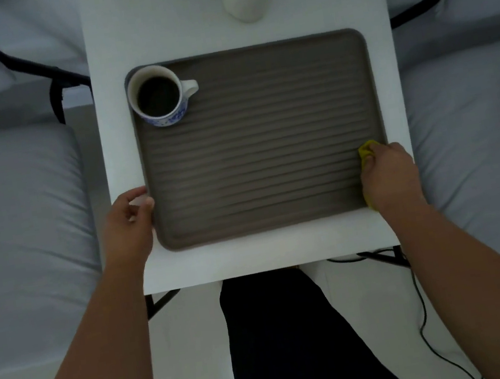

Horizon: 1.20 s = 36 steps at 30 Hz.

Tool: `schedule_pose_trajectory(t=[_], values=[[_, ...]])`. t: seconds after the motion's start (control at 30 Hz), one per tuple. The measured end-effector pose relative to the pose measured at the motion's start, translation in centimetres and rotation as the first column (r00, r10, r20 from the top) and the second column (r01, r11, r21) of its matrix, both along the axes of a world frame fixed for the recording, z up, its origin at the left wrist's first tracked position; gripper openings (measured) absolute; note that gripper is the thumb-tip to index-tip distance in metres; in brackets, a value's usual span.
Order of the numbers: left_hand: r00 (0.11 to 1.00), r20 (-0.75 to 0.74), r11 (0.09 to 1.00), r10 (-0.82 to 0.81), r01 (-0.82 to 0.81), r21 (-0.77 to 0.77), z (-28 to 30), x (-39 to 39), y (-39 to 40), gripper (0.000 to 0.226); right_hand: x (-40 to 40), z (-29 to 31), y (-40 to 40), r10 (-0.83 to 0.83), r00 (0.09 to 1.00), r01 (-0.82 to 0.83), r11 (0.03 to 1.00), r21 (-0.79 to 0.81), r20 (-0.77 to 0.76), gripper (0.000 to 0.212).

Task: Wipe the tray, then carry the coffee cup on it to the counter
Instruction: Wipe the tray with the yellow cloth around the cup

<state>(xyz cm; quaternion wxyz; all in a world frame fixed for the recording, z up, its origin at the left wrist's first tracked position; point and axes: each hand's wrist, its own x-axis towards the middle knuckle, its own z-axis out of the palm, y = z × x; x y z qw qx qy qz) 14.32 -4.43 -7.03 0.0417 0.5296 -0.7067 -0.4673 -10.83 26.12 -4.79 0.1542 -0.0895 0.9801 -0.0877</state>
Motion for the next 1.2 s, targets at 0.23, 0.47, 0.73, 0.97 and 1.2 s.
schedule_pose_trajectory(t=[0.23, 0.47, 0.73, 0.97, 1.2], values=[[0.985, -0.029, 0.982, -0.169, 0.171, 0.079, -0.5, -0.5, -0.5, 0.047, -5.7, 0.0, -4.2, -0.016, 1.0, 0.016, 1.0, -0.027, -0.015, 0.024], [0.984, -0.015, 0.982, -0.176, 0.176, 0.065, -0.4, -0.5, -0.6, 0.047, -6.4, -0.5, -9.9, 0.003, 1.0, -0.006, 0.996, -0.094, -0.03, 0.027], [0.986, -0.019, 0.982, -0.165, 0.166, 0.089, -0.5, -0.5, -0.8, 0.046, 3.6, -0.8, -20.1, 0.31, 0.946, -0.29, 0.939, -0.183, 0.091, 0.038], [0.987, -0.055, 0.98, -0.151, 0.157, 0.124, -0.4, -0.7, -0.7, 0.046, 8.2, -0.6, -25.0, 0.624, 0.776, -0.611, 0.779, -0.141, 0.089, 0.054], [0.982, -0.019, 0.977, -0.186, 0.187, 0.106, -0.5, -0.3, -0.8, 0.047, 2.1, -1.2, -20.5, 0.514, 0.858, -0.512, 0.857, -0.057, 0.014, 0.043]])
